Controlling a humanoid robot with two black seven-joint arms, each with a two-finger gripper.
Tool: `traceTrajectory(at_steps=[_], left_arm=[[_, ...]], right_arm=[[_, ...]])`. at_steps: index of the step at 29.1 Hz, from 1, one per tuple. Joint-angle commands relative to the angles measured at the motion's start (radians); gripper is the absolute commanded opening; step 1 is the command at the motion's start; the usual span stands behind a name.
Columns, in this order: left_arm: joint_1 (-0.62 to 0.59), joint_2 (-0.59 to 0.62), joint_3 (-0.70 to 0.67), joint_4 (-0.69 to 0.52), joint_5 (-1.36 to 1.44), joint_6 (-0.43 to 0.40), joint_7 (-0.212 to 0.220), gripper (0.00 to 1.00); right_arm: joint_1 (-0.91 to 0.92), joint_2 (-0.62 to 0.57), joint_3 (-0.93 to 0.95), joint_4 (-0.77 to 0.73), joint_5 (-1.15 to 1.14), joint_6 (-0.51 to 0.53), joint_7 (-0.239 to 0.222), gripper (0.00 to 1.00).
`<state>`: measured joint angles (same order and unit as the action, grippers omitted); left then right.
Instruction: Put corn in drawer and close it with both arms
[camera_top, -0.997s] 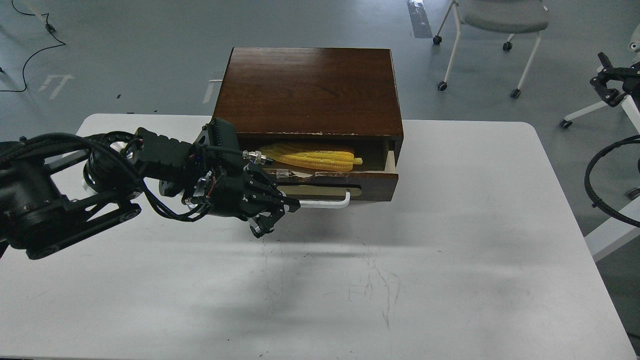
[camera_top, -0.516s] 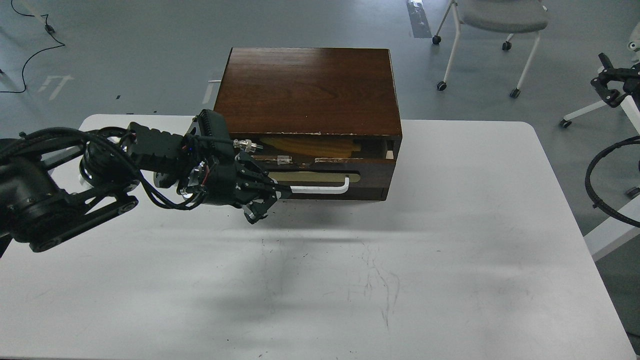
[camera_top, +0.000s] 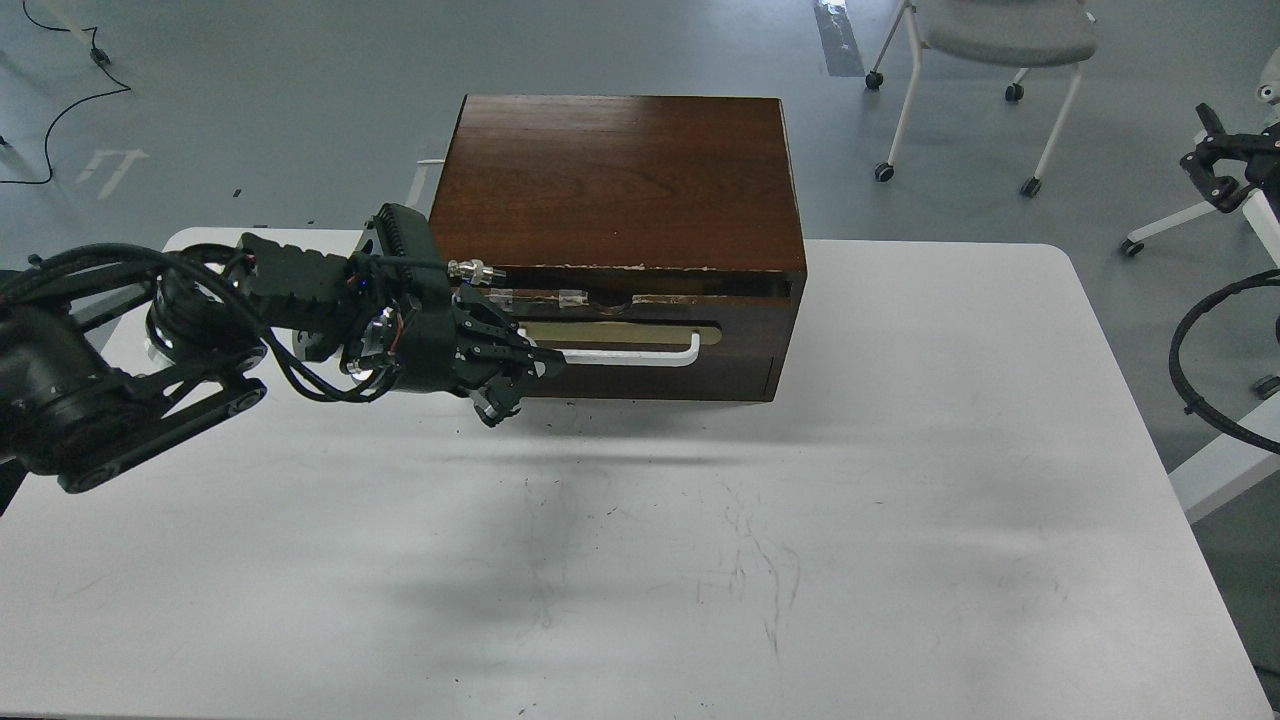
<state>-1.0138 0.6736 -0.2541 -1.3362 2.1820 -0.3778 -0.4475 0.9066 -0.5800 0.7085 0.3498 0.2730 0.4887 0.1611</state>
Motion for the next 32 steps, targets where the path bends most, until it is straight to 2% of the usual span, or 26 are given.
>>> traceTrajectory(at_steps=[1,21,32], left_arm=[[-0.002,-0.011,-0.001,0.015,0.000,0.002,0.000,0.00],[-0.011,-0.029,-0.001,0.083,0.000,0.028,0.007,0.00],[-0.011,-0.028,-0.002,0.045,0.000,0.028,-0.007,0.00]], right_arm=[[-0.002,-0.001,0.000,0.000,0.000,0.000,0.006,1.00],[-0.011,-0.003,-0.001,0.000,0.000,0.000,0.014,1.00],[-0.012,0.000,-0.001,-0.002,0.000,0.000,0.014,1.00]])
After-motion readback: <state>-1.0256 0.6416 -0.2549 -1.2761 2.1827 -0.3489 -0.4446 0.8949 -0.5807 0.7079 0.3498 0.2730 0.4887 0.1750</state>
